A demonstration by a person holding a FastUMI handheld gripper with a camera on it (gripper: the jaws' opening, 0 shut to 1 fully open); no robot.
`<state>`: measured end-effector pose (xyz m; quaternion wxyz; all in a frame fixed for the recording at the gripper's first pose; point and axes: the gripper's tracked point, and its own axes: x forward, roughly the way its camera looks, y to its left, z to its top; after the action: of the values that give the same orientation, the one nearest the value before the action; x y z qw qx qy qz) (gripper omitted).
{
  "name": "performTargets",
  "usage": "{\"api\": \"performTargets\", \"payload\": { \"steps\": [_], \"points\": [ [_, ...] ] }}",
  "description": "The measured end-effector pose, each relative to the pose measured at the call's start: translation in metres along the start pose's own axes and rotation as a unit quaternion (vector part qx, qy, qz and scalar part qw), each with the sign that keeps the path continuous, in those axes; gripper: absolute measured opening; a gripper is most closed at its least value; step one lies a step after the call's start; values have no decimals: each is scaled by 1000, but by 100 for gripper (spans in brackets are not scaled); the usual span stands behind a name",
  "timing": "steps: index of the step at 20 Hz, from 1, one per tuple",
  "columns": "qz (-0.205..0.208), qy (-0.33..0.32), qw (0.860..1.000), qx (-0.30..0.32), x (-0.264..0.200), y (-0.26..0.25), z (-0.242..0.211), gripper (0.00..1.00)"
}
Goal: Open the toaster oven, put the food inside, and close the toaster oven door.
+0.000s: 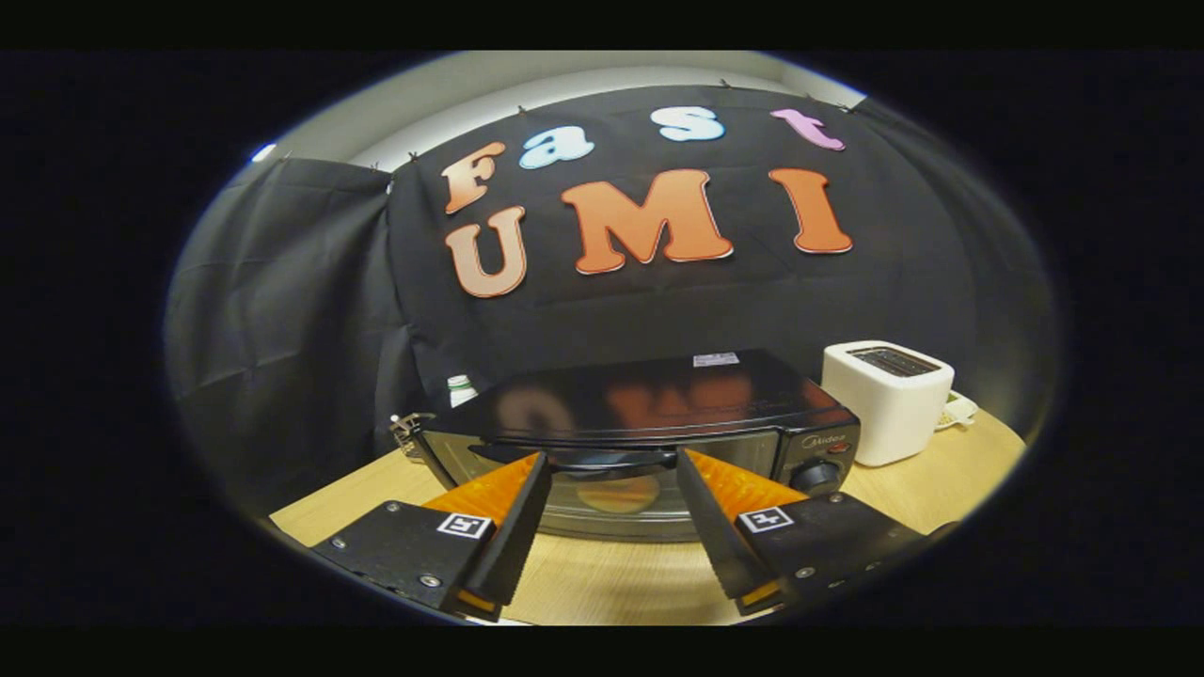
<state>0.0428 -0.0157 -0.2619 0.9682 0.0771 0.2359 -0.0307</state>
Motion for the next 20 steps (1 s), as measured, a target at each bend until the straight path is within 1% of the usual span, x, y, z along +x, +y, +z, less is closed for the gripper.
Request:
{"api": "performTargets", "payload": {
  "steps": [4,5,6,10,11,14,20],
  "points": [
    [14,-31,999,-7,-40,15,24,82],
    [16,-38,999,-8,-52,17,28,83],
    [24,-49,998,-16,-64,22,36,84],
    [33,-95,994,-52,-113,32,69,89],
    [36,-108,992,-60,-125,35,77,92],
    [26,-133,987,-81,-156,25,96,96],
    [-9,-182,978,-98,-206,4,132,97]
  ]
}}
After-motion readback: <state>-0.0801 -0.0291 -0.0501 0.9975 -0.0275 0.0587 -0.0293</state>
